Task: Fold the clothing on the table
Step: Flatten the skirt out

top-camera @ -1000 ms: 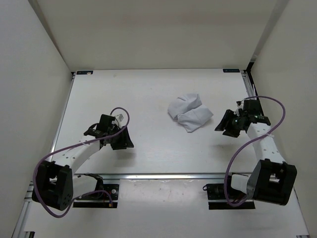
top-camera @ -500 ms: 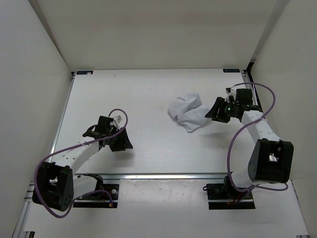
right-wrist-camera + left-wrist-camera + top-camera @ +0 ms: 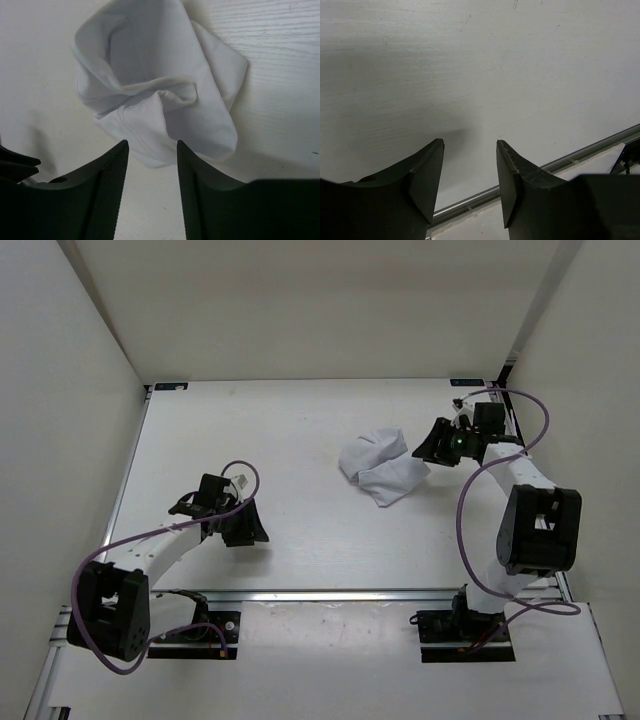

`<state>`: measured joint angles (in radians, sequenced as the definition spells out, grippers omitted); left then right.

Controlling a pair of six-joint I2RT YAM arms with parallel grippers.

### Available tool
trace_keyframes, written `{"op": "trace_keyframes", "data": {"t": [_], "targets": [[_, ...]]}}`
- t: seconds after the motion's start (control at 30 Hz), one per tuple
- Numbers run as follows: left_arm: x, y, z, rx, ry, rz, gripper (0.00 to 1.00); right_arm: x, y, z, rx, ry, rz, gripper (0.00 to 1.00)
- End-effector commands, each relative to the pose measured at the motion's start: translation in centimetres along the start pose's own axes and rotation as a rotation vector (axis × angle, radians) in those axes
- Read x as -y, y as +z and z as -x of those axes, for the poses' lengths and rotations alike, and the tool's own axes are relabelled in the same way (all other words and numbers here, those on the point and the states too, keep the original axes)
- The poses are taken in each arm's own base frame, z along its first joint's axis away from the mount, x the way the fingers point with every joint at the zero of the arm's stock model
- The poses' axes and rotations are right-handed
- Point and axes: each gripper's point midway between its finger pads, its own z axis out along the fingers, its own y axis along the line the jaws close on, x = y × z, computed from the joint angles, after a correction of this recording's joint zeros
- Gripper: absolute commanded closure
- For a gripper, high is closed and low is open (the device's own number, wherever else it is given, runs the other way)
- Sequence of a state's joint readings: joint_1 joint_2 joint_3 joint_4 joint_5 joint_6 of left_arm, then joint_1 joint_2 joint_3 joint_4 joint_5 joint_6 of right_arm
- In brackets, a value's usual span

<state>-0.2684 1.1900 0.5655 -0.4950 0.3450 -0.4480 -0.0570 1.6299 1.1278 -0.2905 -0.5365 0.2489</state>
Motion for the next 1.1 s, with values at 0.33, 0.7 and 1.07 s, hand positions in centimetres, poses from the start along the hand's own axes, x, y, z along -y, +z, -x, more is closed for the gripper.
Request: {"op": "trace_keyframes", "data": {"t": [0.33,0.7,1.07], "targets": [[0.9,-0.2,0.9,0.016,0.006,-0.032,0.44,-10.0,0.8,0.6,-0.026,-0.217,0.202,1.00],[0.6,0.2,0.7,-0.001,0.001,-0.024,0.43,0.3,0.1,3.3,0.007,-0.047,-0.008,0.37],[1.7,1.0,1.8,-0.017,0.015,-0.024,0.44,-1.4,3.6,1.7,-0.091,-0.010,0.168,0.44]]}}
